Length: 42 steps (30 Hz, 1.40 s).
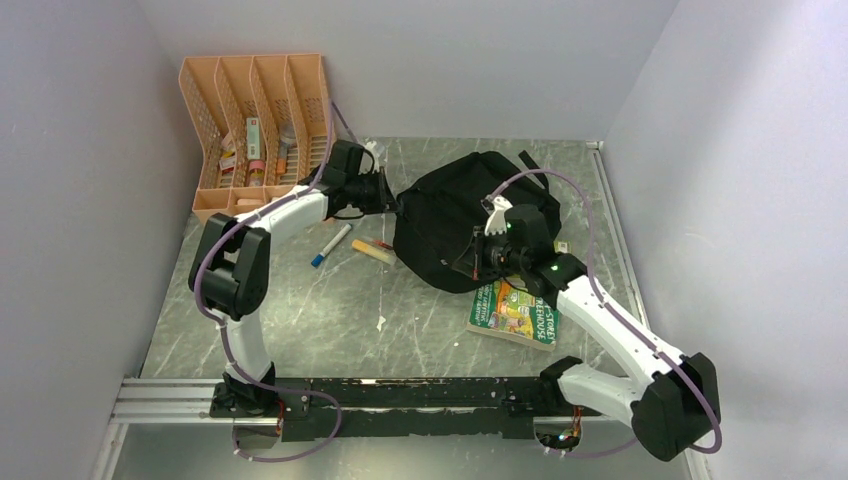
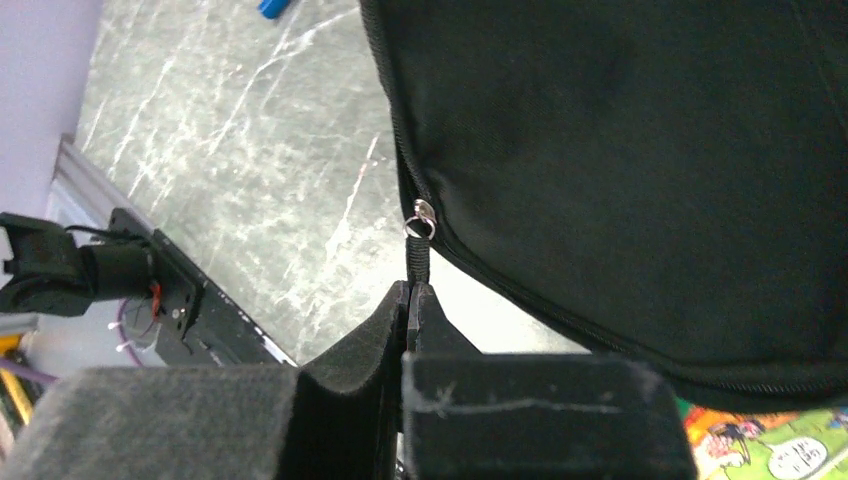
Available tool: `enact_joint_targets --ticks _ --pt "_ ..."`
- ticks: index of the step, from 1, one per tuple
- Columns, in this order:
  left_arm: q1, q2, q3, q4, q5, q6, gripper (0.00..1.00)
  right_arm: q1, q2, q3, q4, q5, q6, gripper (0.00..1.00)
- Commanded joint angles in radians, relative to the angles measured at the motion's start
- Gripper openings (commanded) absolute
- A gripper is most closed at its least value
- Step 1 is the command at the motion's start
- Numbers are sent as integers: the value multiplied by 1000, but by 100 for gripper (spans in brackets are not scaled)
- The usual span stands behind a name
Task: Pack the student bag
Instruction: Unzip the student bag at the center of the board.
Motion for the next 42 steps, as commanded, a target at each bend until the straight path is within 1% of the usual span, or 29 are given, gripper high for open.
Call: enact_joint_targets --ticks 1,6,9,13,19,24,31,40,42 --pt "49 12 20 28 -52 42 5 -9 -48 -9 -139 153 38 0" --pt "57 2 11 22 -54 56 5 -25 -64 -9 -193 311 100 0" --pt "60 -9 1 22 -61 61 5 -37 -62 -2 -225 362 123 0" --pt "71 -17 -5 18 -64 64 5 -49 -53 8 -281 476 155 0" --pt "84 -22 -6 13 -71 70 5 -72 -67 21 -333 590 192 0" --pt "95 -21 -6 9 -66 80 5 -105 -57 21 -340 678 213 0" --pt "102 -28 -17 10 -56 90 5 -179 4 21 -296 739 210 0" --pt "110 -31 -22 13 -50 98 5 -290 72 30 -227 758 162 0" --pt "110 -35 -25 17 -42 105 5 -301 68 37 -215 733 155 0"
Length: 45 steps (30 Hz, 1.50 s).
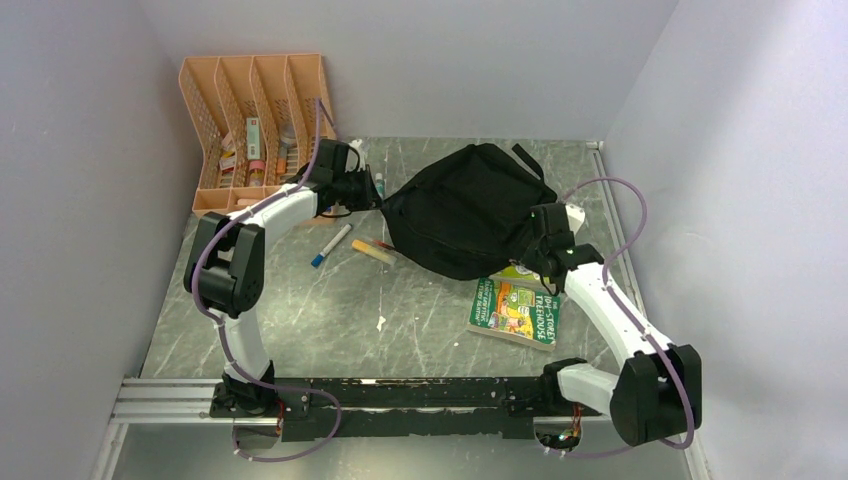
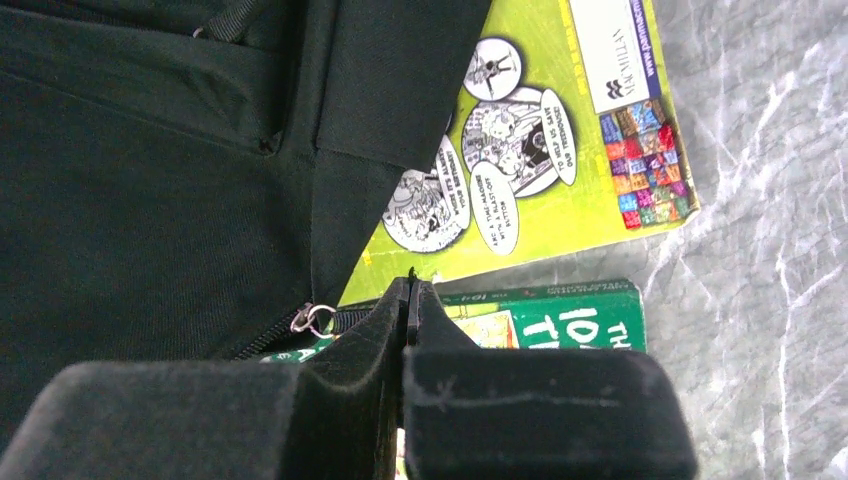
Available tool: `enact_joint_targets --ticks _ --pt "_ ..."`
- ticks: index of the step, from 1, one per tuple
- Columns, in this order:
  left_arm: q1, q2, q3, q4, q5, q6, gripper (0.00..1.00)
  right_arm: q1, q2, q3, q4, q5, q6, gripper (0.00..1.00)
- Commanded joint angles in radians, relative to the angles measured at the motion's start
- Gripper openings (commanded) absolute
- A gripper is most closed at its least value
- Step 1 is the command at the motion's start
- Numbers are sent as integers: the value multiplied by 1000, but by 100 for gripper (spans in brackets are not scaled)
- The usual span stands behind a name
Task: Pack the student bag
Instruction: Unzip the student bag at the center of the board.
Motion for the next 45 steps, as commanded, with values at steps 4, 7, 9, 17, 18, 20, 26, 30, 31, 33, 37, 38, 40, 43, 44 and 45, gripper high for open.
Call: enact_joint_targets --ticks 4,7,9,17,18,20,26,30,31,33,37,38,40,43,44,45 --pt "27 -59 -4 40 74 78 17 -37 -61 1 136 -182 -114 0" --pt "-6 -120 -21 36 79 142 47 -37 -87 -2 173 -332 -127 0" --pt "-45 -175 -36 21 60 195 56 -36 -90 9 171 -366 -122 0" --pt "-251 -368 -163 72 106 399 57 -38 -94 54 140 -417 -101 0" --pt "-274 -369 -163 72 116 411 56 -38 -101 57 140 -423 -92 0" --pt "-306 -362 -155 68 149 481 55 -39 -119 67 144 -440 -72 0" --pt "-364 -355 -155 131 295 587 55 -40 -160 118 136 -468 -38 0" --pt "-422 -402 -252 304 280 648 58 -41 -168 130 124 -468 -36 0" --pt "-434 -407 -266 328 270 660 59 -42 -170 129 120 -468 -36 0" --pt "-455 -403 -274 340 271 712 61 -43 -173 125 117 -469 -34 0" --pt "-514 -418 -325 361 249 890 60 -44 -180 112 122 -482 -30 0" --pt "-525 -424 -342 375 240 928 59 -44 -181 111 121 -484 -30 0" --pt "-537 -427 -372 407 220 978 59 -46 -185 106 120 -486 -30 0" --pt "-539 -407 -370 391 230 1038 58 -46 -191 101 122 -493 -30 0" --pt "-539 -395 -361 375 236 1050 57 -46 -191 100 122 -494 -29 0" --pt "-540 -386 -354 374 235 1050 56 -46 -193 99 120 -495 -30 0"
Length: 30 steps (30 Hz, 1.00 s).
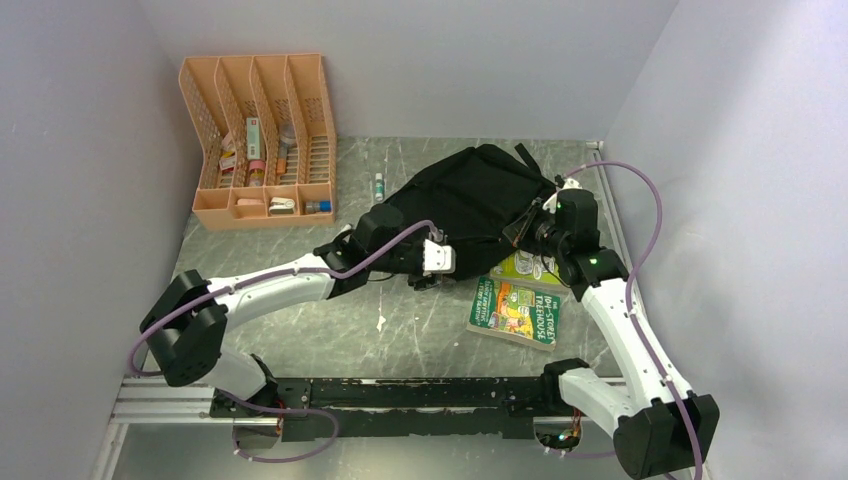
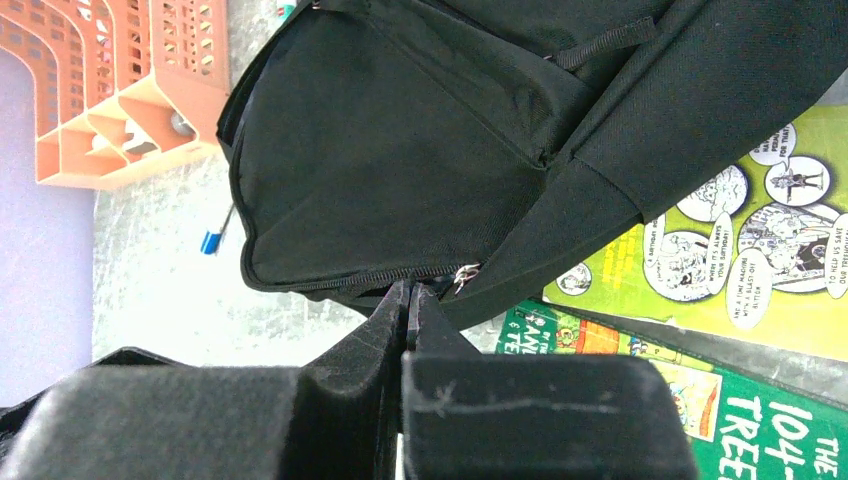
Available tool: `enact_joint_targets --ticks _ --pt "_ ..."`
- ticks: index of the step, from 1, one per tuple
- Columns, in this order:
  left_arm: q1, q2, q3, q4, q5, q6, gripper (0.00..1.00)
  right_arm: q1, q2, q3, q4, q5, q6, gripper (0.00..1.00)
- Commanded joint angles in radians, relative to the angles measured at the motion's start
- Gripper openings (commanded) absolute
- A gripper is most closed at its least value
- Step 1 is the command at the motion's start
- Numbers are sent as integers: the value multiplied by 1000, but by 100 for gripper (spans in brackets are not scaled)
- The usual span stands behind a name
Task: Pack the student bag
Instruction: Unzip the student bag at the center of the board.
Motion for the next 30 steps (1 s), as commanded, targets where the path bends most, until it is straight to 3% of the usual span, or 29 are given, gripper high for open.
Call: enact_joint_targets --ticks 1,12,23,30 --pt "-1 25 19 58 6 122 56 -10 -31 2 7 -31 9 0" --pt "-2 148 71 125 -78 108 53 -11 -42 1 -5 -37 4 0" --pt "0 149 70 196 -121 93 56 -11 -50 -25 -7 -54 5 0" --pt "0 184 108 129 -119 122 57 -11 -54 -28 -9 -58 4 0"
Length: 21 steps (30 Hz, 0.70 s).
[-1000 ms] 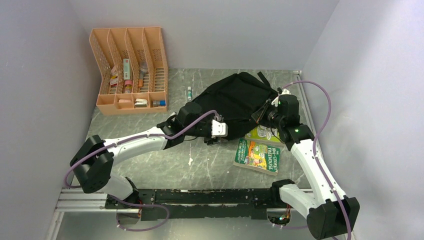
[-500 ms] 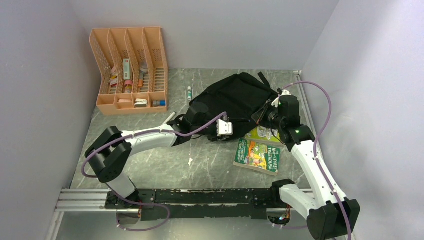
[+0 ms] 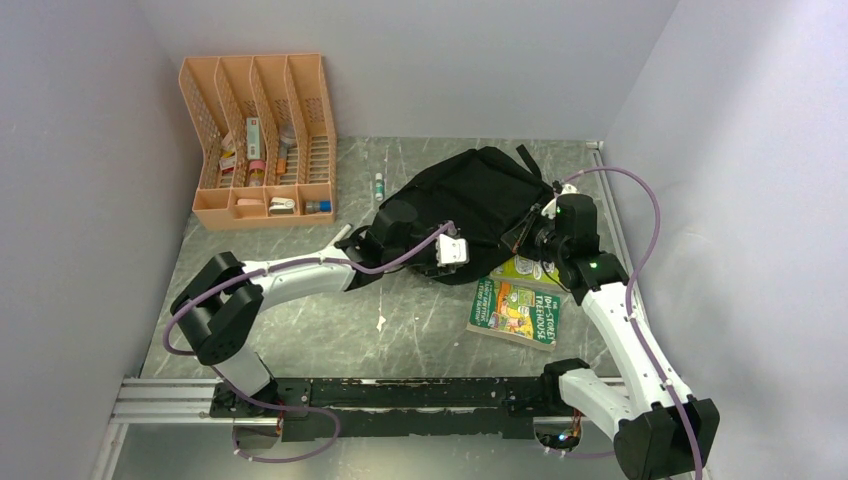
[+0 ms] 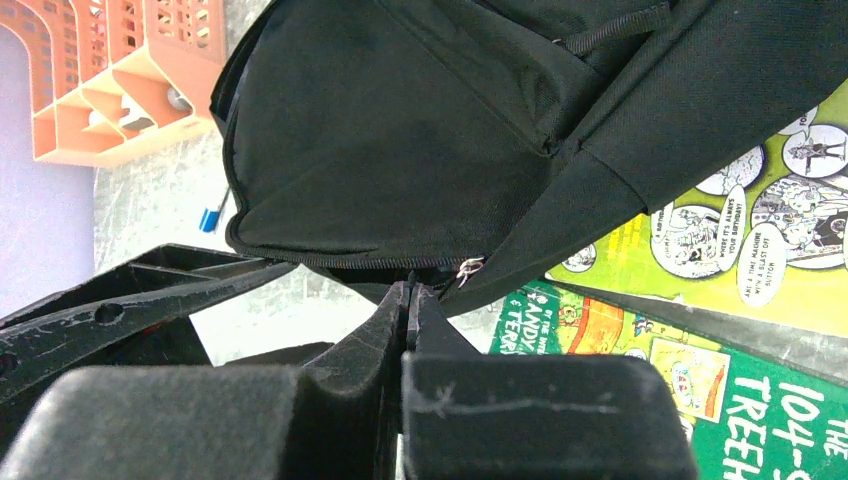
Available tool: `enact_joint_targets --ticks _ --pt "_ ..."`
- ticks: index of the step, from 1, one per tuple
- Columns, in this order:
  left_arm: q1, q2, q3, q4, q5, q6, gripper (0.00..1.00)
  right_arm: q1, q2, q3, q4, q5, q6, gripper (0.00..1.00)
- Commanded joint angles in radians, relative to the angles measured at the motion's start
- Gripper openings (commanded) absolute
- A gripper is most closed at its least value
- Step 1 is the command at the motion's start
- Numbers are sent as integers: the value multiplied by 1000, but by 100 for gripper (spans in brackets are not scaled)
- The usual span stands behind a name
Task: Pack the student bag
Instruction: Unzip the student bag at the center of the board.
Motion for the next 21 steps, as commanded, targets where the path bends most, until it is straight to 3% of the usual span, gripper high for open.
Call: enact_joint_targets --ticks 1,12,16,21 --pt "1 30 54 -3 -1 38 57 -9 -32 -2 13 -24 4 0" --pt "0 90 78 -45 -11 36 55 -10 -37 -8 6 -29 -2 0" --pt "0 97 88 -63 1 28 42 -10 -38 -7 4 -21 -2 0" --pt "0 89 105 -116 38 32 13 -10 -36 -17 8 8 11 0"
